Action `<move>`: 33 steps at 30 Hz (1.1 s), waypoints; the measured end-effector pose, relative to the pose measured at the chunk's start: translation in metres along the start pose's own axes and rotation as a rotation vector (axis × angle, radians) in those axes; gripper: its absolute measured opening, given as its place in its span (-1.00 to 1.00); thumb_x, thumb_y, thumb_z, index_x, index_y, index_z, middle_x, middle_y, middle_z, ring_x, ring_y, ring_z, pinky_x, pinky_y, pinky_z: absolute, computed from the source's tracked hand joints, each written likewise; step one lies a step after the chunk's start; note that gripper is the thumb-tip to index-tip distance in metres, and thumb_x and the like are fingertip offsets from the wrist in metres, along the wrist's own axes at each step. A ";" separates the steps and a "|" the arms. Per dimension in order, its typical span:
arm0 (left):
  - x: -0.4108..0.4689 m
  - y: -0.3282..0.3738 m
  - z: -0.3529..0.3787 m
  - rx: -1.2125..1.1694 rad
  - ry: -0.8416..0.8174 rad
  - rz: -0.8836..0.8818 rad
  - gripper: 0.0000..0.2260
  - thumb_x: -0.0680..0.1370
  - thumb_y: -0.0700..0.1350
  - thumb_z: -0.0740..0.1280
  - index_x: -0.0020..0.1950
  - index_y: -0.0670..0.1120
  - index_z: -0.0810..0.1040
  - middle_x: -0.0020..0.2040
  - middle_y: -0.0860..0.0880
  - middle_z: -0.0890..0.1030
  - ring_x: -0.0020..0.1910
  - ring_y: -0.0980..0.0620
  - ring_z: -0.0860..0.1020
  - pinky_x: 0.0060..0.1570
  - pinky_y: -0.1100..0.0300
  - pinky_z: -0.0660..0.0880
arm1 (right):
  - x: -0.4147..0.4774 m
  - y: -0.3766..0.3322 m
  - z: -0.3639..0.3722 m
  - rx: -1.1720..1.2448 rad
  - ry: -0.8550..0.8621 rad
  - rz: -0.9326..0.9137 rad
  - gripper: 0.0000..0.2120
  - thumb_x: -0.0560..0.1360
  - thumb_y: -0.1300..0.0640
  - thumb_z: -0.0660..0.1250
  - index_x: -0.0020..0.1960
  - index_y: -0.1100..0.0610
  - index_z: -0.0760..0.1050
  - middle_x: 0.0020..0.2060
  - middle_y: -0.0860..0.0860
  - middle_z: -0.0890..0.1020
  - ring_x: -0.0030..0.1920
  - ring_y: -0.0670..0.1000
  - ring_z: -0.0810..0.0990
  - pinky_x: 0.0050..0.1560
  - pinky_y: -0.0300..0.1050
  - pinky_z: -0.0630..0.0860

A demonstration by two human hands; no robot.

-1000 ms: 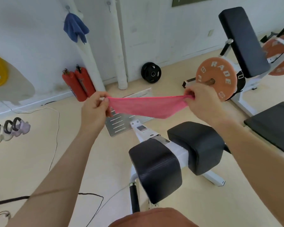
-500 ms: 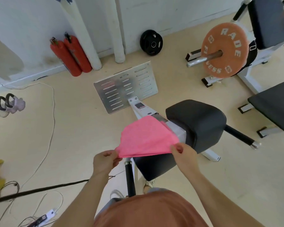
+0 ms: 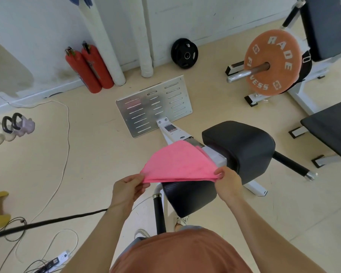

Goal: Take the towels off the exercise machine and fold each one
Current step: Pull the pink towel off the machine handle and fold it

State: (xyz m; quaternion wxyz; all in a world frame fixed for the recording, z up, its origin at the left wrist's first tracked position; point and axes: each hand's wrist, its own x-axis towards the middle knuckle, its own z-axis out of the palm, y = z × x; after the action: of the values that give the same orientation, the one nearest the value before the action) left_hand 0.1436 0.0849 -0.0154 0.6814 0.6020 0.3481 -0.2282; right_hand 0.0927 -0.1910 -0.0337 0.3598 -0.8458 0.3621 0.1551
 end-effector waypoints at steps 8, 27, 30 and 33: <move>-0.001 -0.014 0.004 0.081 0.108 0.058 -0.89 0.46 -0.21 0.45 -0.06 -0.22 0.62 -0.27 -0.16 0.65 -0.38 0.04 0.62 -0.31 0.26 0.54 | -0.005 0.006 0.001 0.136 0.151 0.120 -0.95 0.57 0.22 0.14 0.02 0.13 0.34 -0.11 0.11 0.53 -0.17 0.09 0.55 -0.29 -0.07 0.45; -0.006 -0.043 -0.010 -0.017 0.187 -0.125 -0.85 0.50 -0.37 0.29 -0.03 -0.24 0.64 -0.11 -0.22 0.63 -0.30 -0.06 0.59 -0.48 0.31 0.50 | -0.022 0.024 0.015 0.472 0.028 0.243 -0.67 0.42 0.49 0.04 -0.27 0.15 0.44 -0.21 0.16 0.52 -0.28 0.11 0.50 -0.27 -0.07 0.51; -0.003 -0.048 -0.014 0.090 0.206 -0.064 -0.80 0.55 -0.36 0.22 0.00 -0.22 0.63 -0.15 -0.19 0.62 -0.33 -0.05 0.59 -0.46 0.29 0.48 | -0.025 0.023 0.011 0.736 -0.225 0.514 -0.73 0.50 0.45 0.04 -0.15 0.19 0.44 -0.18 0.21 0.56 -0.32 0.12 0.58 -0.38 -0.18 0.59; -0.001 -0.047 -0.019 0.115 0.221 -0.042 -0.79 0.55 -0.37 0.22 0.00 -0.21 0.63 -0.16 -0.18 0.63 -0.33 -0.05 0.62 -0.42 0.26 0.48 | -0.027 0.026 0.001 0.868 -0.278 0.606 -0.87 0.46 0.39 0.17 -0.07 0.32 0.48 -0.15 0.24 0.59 -0.25 0.15 0.61 -0.30 -0.15 0.56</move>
State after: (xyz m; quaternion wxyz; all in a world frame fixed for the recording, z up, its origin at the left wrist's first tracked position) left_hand 0.1047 0.0958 -0.0461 0.5985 0.6541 0.4199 -0.1943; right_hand 0.0554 -0.1886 -0.0332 0.6595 -0.4491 0.5692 0.1986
